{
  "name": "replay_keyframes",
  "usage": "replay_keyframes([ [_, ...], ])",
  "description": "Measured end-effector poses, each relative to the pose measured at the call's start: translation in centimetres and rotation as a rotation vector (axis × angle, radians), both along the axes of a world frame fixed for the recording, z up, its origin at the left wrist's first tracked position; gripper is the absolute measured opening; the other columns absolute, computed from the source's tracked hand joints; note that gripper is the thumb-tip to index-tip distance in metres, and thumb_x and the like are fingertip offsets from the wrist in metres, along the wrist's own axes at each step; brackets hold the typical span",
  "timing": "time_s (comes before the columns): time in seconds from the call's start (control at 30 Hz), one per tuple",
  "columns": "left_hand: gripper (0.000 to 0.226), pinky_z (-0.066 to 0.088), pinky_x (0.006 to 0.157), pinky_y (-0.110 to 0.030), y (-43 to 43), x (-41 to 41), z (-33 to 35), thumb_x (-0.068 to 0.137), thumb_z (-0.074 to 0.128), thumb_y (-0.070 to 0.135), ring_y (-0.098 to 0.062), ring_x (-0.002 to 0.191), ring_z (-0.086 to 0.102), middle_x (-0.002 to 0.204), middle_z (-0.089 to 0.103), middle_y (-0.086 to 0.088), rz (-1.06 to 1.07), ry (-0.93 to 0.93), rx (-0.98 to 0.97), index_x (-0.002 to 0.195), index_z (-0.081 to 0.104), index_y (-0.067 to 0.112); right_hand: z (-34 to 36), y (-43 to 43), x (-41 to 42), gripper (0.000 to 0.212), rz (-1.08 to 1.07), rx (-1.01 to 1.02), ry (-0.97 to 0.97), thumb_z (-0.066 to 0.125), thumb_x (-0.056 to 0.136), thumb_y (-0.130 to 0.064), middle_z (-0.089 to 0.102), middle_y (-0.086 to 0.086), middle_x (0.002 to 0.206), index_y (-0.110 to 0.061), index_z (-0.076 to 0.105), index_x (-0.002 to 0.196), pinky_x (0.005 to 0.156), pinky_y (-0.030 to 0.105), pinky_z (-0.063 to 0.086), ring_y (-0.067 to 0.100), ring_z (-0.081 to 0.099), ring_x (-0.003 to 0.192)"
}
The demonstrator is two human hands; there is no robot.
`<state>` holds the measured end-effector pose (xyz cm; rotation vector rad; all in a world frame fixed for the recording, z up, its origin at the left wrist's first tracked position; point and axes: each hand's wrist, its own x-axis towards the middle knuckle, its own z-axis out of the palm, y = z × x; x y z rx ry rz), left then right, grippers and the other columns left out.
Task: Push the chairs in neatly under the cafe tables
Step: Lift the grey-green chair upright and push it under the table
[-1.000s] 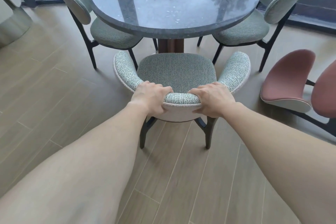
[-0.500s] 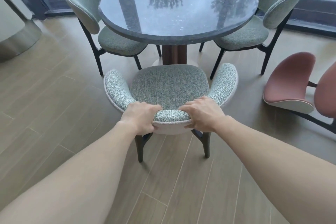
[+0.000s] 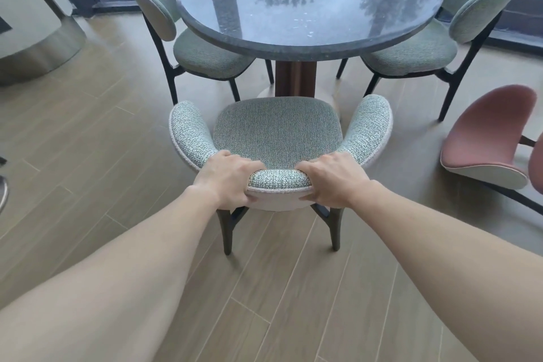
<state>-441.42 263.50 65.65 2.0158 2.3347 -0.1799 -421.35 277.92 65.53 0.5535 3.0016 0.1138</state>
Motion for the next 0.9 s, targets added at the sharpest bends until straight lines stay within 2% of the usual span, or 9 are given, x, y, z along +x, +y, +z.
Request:
replay_keyframes([
  [0.03,0.06,0.04,0.103,-0.037,0.2,0.5,-0.1,0.087,0.076,0.056,-0.018,0.121,0.067,0.13,0.072,0.013,-0.017,-0.003,-0.001,0.141,0.057,0.037,0.1,0.3,0.6,0.05,-0.001,0.016,-0.01,0.069,0.088,-0.068,0.077,-0.001,0.105,-0.028,0.063,0.118,0.07,0.034,0.037,0.029,0.075,0.096],
  [0.1,0.063,0.041,0.108,-0.04,0.7,1.8,-0.2,0.089,0.073,0.059,-0.017,0.125,0.066,0.131,0.071,0.012,-0.046,-0.01,-0.024,0.145,0.055,0.035,0.5,0.9,2.0,0.048,-0.013,0.022,-0.035,0.069,0.087,-0.068,0.077,0.003,0.099,-0.028,0.064,0.113,0.069,0.034,0.037,0.031,0.075,0.093],
  [0.4,0.071,0.039,0.106,-0.039,3.3,6.9,-0.6,0.089,0.073,0.058,-0.013,0.13,0.063,0.141,0.067,0.014,-0.084,0.004,-0.014,0.153,0.049,0.039,0.4,2.6,7.8,0.047,-0.051,0.019,-0.052,0.066,0.089,-0.07,0.075,0.003,0.092,-0.026,0.064,0.104,0.069,0.033,0.037,0.031,0.073,0.089],
  [0.63,0.069,0.04,0.102,-0.039,5.0,9.8,-0.9,0.085,0.075,0.041,-0.016,0.124,0.064,0.132,0.07,0.014,-0.084,0.019,-0.013,0.15,0.051,0.04,0.3,4.1,10.9,0.048,-0.039,0.021,-0.034,0.068,0.088,-0.07,0.075,0.003,0.093,-0.026,0.062,0.107,0.069,0.033,0.036,0.03,0.074,0.091],
  [0.9,0.065,0.042,0.102,-0.04,6.9,8.6,-0.7,0.09,0.073,0.055,-0.017,0.125,0.064,0.132,0.069,0.013,-0.11,0.006,0.013,0.149,0.052,0.038,0.0,6.1,9.9,0.048,-0.033,0.032,-0.017,0.067,0.089,-0.069,0.077,-0.002,0.095,-0.028,0.065,0.114,0.069,0.033,0.039,0.027,0.074,0.09],
])
